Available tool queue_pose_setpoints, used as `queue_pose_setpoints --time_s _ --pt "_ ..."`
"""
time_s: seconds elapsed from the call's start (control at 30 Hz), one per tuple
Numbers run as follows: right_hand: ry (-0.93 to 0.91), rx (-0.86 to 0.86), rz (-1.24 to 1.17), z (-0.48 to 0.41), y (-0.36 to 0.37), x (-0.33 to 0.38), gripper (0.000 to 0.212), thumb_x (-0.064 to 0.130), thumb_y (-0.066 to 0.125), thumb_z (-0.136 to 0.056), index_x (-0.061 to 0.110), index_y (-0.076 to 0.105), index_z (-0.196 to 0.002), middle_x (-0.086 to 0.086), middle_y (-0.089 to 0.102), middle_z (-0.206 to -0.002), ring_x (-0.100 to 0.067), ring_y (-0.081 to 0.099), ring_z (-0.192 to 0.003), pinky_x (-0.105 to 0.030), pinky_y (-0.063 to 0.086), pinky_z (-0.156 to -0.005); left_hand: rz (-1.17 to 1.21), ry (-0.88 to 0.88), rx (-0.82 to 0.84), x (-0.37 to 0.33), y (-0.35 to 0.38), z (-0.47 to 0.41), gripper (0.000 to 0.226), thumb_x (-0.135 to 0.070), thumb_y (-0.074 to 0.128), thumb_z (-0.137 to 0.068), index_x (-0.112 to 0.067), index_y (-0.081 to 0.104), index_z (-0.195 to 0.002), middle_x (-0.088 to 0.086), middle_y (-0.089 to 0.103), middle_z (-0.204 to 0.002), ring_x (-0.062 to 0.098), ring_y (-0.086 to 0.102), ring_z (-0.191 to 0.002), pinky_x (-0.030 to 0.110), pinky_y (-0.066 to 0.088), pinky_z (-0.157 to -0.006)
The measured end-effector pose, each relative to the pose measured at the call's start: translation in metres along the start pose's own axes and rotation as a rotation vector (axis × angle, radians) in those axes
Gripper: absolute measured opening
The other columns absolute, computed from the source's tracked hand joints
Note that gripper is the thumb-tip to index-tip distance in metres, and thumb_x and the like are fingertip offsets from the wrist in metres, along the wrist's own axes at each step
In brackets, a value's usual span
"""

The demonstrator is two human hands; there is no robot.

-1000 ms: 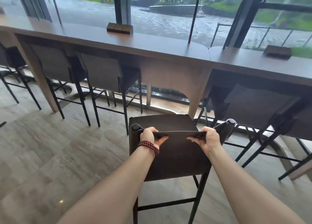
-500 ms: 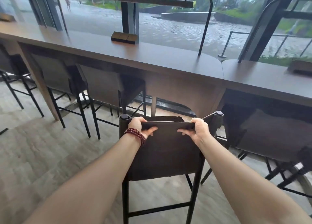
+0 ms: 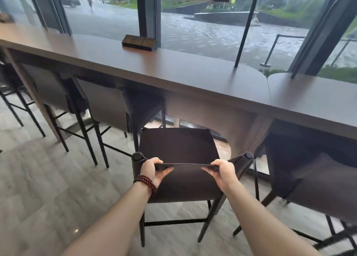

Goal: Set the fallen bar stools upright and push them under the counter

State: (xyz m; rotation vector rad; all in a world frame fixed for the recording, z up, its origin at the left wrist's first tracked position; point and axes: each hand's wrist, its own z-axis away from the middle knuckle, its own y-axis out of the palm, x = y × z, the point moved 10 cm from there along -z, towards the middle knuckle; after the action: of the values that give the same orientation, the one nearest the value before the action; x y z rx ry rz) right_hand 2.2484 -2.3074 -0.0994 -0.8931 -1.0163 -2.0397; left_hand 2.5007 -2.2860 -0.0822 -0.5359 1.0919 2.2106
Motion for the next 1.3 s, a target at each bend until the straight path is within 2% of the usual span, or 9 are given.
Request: queue_pose_setpoints --time_s 0.1,0.23,0.3,0.47,0.73,0.87,1.0,1.1,1.3 --pt "0.000 -0.007 0.018 -0.007 -0.003 -0.007 0.019 -0.021 0.047 -0.077 -0.002 0.047 -0.079 -0.014 0.047 -0.080 -0.029 0.057 -0.065 -0.052 0.056 -0.069 0.009 -0.006 -0.011 0.007 -0.010 -0.013 0.021 0.011 0.039 -0.084 -0.003 0.044 -0.069 0.014 0.048 -0.082 0.034 0.055 -0.077 0.055 0.048 -0.084" --pt "-0.004 -0.009 -0.030 -0.018 0.004 0.000 0.025 -0.019 0.048 -0.080 -0.003 0.043 -0.099 -0.016 0.049 -0.083 -0.031 0.058 -0.070 -0.055 0.054 -0.078 0.029 -0.009 0.006 0.005 -0.001 -0.029 0.020 0.010 0.041 -0.084 -0.004 0.044 -0.071 0.015 0.048 -0.083 0.035 0.056 -0.079 0.052 0.051 -0.072" --pt "0.005 -0.013 -0.057 -0.021 0.009 -0.003 0.021 -0.018 0.048 -0.082 -0.002 0.043 -0.095 -0.017 0.049 -0.083 -0.031 0.059 -0.072 -0.055 0.054 -0.080 0.019 -0.005 0.024 0.001 0.003 -0.036 0.020 0.010 0.040 -0.085 -0.005 0.044 -0.071 0.015 0.048 -0.083 0.035 0.056 -0.080 0.054 0.053 -0.069" --pt "-0.003 0.039 -0.056 -0.025 0.023 -0.006 0.016 -0.004 0.059 -0.088 -0.003 0.050 -0.102 -0.019 0.055 -0.101 -0.026 0.060 -0.088 -0.045 0.055 -0.082 -0.001 0.010 0.055 -0.012 0.005 -0.048 0.007 0.002 0.052 -0.087 -0.002 0.049 -0.082 0.017 0.050 -0.096 0.037 0.058 -0.091 0.052 0.052 -0.077" --pt "0.088 0.036 0.005 -0.021 0.023 -0.019 0.062 0.030 0.072 -0.084 0.004 0.043 -0.132 -0.012 0.058 -0.126 -0.032 0.064 -0.104 -0.047 0.055 -0.087 0.001 -0.026 0.104 -0.011 -0.005 -0.045 0.025 -0.015 0.067 -0.083 -0.002 0.055 -0.101 0.020 0.061 -0.104 0.038 0.064 -0.097 0.050 0.053 -0.084" --pt "0.078 0.023 -0.090 -0.016 0.021 -0.018 0.058 0.013 0.071 -0.085 0.002 0.043 -0.134 -0.016 0.055 -0.127 -0.033 0.064 -0.095 -0.051 0.054 -0.087 -0.063 0.009 0.071 -0.011 -0.003 -0.046 0.006 -0.008 0.059 -0.087 -0.003 0.055 -0.087 0.016 0.059 -0.093 0.036 0.064 -0.086 0.048 0.054 -0.073" --pt "0.038 -0.022 -0.148 -0.024 0.031 -0.010 0.044 -0.004 0.062 -0.085 -0.002 0.046 -0.126 -0.015 0.046 -0.116 -0.020 0.055 -0.080 -0.052 0.052 -0.090 -0.109 0.041 0.019 -0.020 0.005 -0.059 0.014 -0.002 0.044 -0.087 -0.006 0.044 -0.073 0.013 0.052 -0.078 0.031 0.061 -0.073 0.047 0.054 -0.067" --pt "0.090 -0.011 -0.104 -0.027 0.050 -0.022 0.047 -0.002 0.060 -0.087 0.001 0.042 -0.131 -0.020 0.050 -0.125 -0.027 0.060 -0.088 -0.047 0.055 -0.083 -0.120 0.033 0.047 -0.037 0.003 -0.073 0.004 -0.005 0.043 -0.087 -0.005 0.047 -0.085 0.015 0.054 -0.090 0.032 0.061 -0.078 0.047 0.053 -0.066" --pt "0.146 -0.033 -0.025 -0.030 0.067 -0.034 0.050 0.005 0.059 -0.091 0.006 0.038 -0.137 -0.019 0.053 -0.131 -0.035 0.062 -0.105 -0.049 0.056 -0.086 -0.029 0.024 0.101 -0.053 -0.004 -0.087 0.028 -0.008 0.054 -0.088 -0.001 0.050 -0.114 0.023 0.054 -0.125 0.041 0.059 -0.106 0.050 0.052 -0.083"
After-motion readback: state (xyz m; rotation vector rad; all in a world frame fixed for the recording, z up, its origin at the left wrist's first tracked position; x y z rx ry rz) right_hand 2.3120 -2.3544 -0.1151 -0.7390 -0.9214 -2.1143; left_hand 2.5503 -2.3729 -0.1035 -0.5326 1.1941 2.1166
